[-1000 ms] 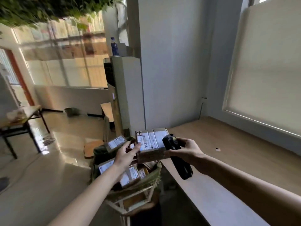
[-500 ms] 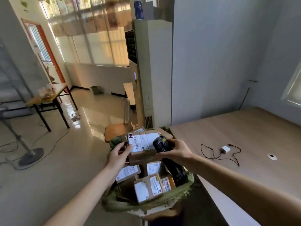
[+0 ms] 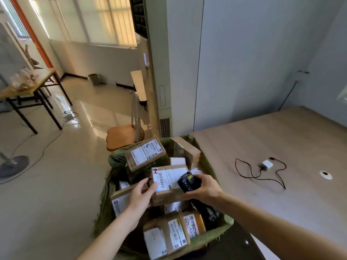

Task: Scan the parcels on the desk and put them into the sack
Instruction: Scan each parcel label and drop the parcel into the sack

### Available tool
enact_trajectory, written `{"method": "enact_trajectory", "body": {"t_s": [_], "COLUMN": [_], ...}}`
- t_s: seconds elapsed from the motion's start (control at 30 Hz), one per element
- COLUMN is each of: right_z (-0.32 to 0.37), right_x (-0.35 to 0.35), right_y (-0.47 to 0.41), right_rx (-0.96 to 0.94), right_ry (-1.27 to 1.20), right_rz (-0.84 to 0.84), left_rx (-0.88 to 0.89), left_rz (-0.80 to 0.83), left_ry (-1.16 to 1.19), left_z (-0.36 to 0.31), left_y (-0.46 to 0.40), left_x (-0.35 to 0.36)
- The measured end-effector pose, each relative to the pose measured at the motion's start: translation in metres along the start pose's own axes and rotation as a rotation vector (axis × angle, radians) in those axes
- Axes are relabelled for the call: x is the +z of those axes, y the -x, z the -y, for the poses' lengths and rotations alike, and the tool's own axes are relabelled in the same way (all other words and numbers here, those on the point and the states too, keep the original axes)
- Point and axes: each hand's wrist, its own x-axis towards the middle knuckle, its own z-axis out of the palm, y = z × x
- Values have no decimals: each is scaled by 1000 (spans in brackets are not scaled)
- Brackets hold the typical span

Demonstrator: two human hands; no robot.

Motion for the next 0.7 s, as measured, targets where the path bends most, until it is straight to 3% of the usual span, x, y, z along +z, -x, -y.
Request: {"method": "enact_trajectory", "body": {"t_s": [0.43,0.7], "right_z": [-17,3], "right_x": [12,-17], "right_y": [-13,20], "right_rx": [57,-10], "right_ry": [163,179], "right_rz": [50,-55], "left_rx": [-45,177], "left_rz": [20,-18], "left_ry": [-115,-345], "left_z": [19,-17], "left_y": [-18,5], "left_x": [-4,-9]}}
